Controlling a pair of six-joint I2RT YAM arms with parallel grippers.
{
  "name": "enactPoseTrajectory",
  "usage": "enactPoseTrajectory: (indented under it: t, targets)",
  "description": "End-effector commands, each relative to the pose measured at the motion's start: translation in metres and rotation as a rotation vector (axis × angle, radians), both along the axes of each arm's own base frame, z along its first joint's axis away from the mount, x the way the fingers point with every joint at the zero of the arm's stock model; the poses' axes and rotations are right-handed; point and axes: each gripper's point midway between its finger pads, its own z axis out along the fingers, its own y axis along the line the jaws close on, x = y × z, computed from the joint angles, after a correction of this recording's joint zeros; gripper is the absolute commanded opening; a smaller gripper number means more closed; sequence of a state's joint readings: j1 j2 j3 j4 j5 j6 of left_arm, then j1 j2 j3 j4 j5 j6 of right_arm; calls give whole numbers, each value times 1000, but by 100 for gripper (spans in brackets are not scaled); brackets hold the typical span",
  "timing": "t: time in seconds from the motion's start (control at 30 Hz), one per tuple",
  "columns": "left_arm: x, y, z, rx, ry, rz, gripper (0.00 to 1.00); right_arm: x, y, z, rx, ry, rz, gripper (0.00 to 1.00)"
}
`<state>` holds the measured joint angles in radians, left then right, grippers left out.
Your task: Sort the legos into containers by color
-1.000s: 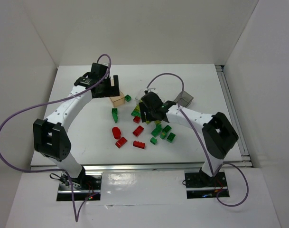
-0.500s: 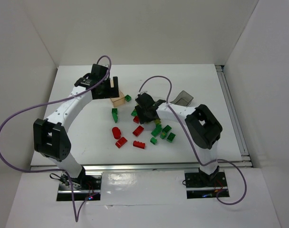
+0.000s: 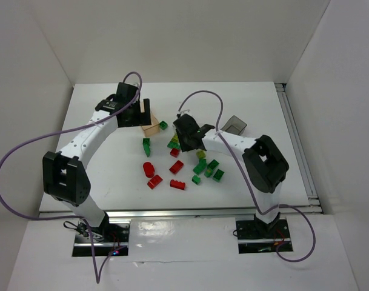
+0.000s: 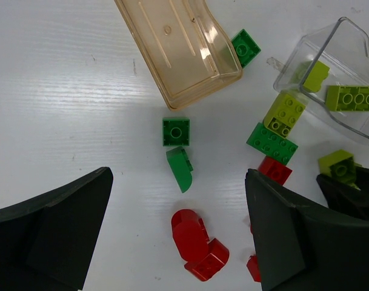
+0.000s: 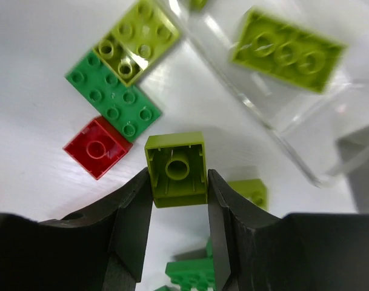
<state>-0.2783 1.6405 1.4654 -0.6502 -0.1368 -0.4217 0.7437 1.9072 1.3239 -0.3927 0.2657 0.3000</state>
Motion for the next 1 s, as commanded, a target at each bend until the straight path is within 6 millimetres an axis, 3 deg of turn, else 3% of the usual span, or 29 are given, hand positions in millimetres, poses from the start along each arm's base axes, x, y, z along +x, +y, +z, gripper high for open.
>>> enactPoseTrajectory:
  t: [0.0,0.07,0.27,0.37,0.4,0.47,0.5,0.57,0.63,0.67,0.7,0.73,0.77,0.8,0.87,0.9,0.93,0.97]
  targets:
    - [-5,2,9,0,-26,-9,100,21,-5,71,75,-178,-102,34]
    - [-7,3,4,4,-14,-9,100,37,-20,80,85,-217,-165,34]
    - [-13,3,3,-10,-9,9,100,73,-31,89,107,-267,-267,35]
    - [-13,2,3,-17,-8,3,100,88,-34,81,121,-247,-312,36]
    - [-13,2,3,-17,-8,3,100,92,-41,77,108,-246,-330,39]
    - [-13,2,3,-17,-8,3,100,96,-44,73,120,-243,-356,68]
    - [-13,2,3,-17,-8,3,100,98,-46,68,126,-231,-367,77]
    - [-13,2,3,-17,-8,3,100,95,-48,66,119,-213,-377,80]
    - [-13,2,3,-17,-8,3,100,84,-50,79,131,-232,-371,78]
    - [-13,3,3,-10,-10,9,100,71,-57,70,95,-222,-373,69]
    - [-12,5,3,-2,-12,16,100,60,-52,89,125,-258,-355,65]
    - [-12,5,3,-2,-12,16,100,51,-53,90,127,-261,-357,62]
    - [-13,5,6,-5,-21,16,100,36,-56,79,117,-239,-339,62]
    - [-12,7,7,2,-23,21,100,27,-56,88,140,-247,-324,62]
    - [-11,6,10,0,-32,22,100,11,-50,81,165,-201,-275,67]
    - [-11,6,10,0,-32,22,100,2,-54,66,144,-161,-264,72]
    - [-10,6,7,2,-23,21,100,-2,-54,64,150,-152,-255,83]
    - [-10,6,6,2,-23,21,100,-6,-53,59,152,-133,-245,86]
